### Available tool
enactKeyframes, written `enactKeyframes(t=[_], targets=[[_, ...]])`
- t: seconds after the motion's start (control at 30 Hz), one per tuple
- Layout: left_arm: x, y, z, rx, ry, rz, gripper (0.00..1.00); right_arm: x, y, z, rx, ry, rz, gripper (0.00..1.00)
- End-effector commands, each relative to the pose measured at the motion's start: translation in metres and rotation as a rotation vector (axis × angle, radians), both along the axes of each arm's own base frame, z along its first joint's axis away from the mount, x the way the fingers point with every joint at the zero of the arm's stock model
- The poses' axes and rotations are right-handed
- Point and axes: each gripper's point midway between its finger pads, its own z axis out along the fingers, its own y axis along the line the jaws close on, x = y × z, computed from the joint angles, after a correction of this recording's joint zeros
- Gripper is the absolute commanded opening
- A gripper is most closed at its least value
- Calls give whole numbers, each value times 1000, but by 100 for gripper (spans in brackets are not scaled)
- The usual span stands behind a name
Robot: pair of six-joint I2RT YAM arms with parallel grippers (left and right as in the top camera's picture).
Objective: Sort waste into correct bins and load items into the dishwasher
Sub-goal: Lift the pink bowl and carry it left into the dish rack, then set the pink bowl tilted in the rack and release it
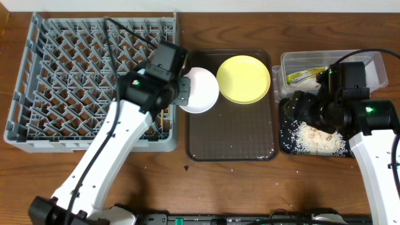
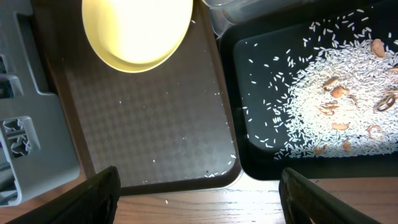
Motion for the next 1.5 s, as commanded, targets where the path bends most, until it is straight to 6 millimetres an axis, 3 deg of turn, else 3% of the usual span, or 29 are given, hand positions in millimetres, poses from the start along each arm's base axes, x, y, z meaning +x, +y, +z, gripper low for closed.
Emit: enactKeyframes(t=[0.0,0.17,0.2,0.23,0.33,0.47,0.57,0.73,1.27,1.47], targets=[[-2,29,9,99,-27,40,7,-2,-1,-3,8,15,-13,80],[-2,88,41,84,-112,208,7,-2,-1,-3,8,16,-13,80],[-4,126,56,117,-161,323,7,-1,-1,-2,8,14,-13,80],[-6,147,62,160,-183,385,7,-1,-1,-2,8,13,-13,80],[-18,209,81,384,-232,570,7,-1,-1,-2,8,10,-13,80],[-27,260,99,706,-268,752,7,-1,-1,-2,8,10,-13,80],[-13,271,99,870,-247,747,8,-1,-1,-2,8,10,-13,80],[4,282,80,1071,-161,758,8,-1,-1,-2,8,11,-13,80],[41,287,-1,1278,1,707,7,-1,-1,-2,8,10,-13,80],[49,279,-6,1365,-13,698,8,-1,-1,-2,8,10,-13,80]])
